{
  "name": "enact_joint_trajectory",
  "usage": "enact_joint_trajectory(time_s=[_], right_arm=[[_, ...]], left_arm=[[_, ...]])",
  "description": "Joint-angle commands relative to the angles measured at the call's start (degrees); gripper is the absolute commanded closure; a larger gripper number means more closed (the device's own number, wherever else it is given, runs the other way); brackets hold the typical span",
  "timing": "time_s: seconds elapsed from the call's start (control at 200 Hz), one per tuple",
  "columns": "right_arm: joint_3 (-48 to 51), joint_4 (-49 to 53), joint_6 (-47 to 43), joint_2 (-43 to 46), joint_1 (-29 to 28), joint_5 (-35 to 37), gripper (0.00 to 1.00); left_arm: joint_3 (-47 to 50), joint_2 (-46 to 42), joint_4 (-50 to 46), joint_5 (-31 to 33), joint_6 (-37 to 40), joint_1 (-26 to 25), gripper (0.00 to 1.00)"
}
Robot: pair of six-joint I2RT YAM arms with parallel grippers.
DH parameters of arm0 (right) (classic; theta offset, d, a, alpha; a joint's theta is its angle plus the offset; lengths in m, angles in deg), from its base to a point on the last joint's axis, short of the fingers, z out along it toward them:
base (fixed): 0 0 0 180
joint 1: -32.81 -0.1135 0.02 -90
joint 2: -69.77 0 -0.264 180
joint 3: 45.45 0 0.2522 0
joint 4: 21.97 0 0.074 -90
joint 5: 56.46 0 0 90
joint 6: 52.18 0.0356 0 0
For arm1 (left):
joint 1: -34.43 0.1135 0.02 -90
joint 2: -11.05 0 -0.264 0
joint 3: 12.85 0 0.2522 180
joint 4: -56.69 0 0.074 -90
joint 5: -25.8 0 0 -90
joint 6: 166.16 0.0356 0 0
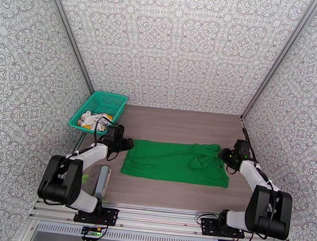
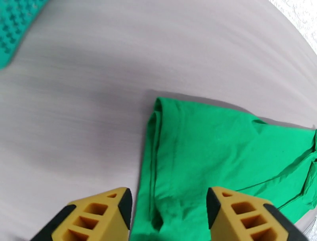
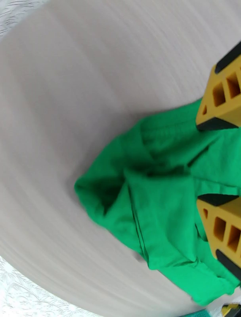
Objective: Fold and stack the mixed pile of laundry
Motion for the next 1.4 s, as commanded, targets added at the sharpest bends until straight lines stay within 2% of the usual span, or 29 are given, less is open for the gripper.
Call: enact_joint_trajectory(time_s=[0.0, 0.105, 0.22, 0.365, 0.57, 0.655, 0.72, 0.985, 1.22, 1.395], right_arm=[[-9.8, 10.7, -3.7, -5.8, -8.4, 7.2, 0.51], [-19.8, 14.8, -4.0, -15.2, -15.4, 9.0, 0.50], [-30.4, 18.5, -3.8, -26.5, -19.5, 10.2, 0.50], [-40.0, 22.1, -3.1, -36.3, -21.2, 10.9, 0.51], [-42.2, 22.5, -2.2, -40.8, -21.3, 13.0, 0.56], [-41.9, 22.5, -2.4, -41.0, -21.4, 14.2, 0.62], [-41.2, 22.5, -2.1, -40.2, -21.4, 14.7, 0.72], [-34.6, 20.0, 0.5, -31.8, -21.4, 15.1, 1.00], [-22.5, 14.5, 6.8, -20.6, -21.4, 12.9, 1.00], [-9.7, 7.3, 15.2, -11.4, -21.4, 9.7, 1.00]], left_arm=[[-3.6, -0.9, -5.2, 2.6, -0.5, -1.1, 0.47], [-4.8, 1.7, -3.7, -0.3, -1.6, -3.3, 0.48], [-6.1, 6.6, -1.3, -1.6, -2.5, -6.8, 0.49], [-9.1, 13.5, -0.4, -1.8, -3.2, -10.8, 0.51], [-8.4, 18.5, 2.6, -1.9, -5.0, -11.4, 0.55], [-7.7, 19.6, 3.1, -1.8, -5.3, -11.2, 0.55], [-7.0, 19.9, 3.3, -1.5, -5.6, -10.8, 0.55], [-6.3, 21.1, 4.2, -2.5, -5.8, -9.0, 0.57], [-6.2, 21.8, 4.7, -3.1, -6.0, -8.4, 0.57], [-5.7, 21.9, 5.2, -3.6, -6.0, -8.2, 0.57]])
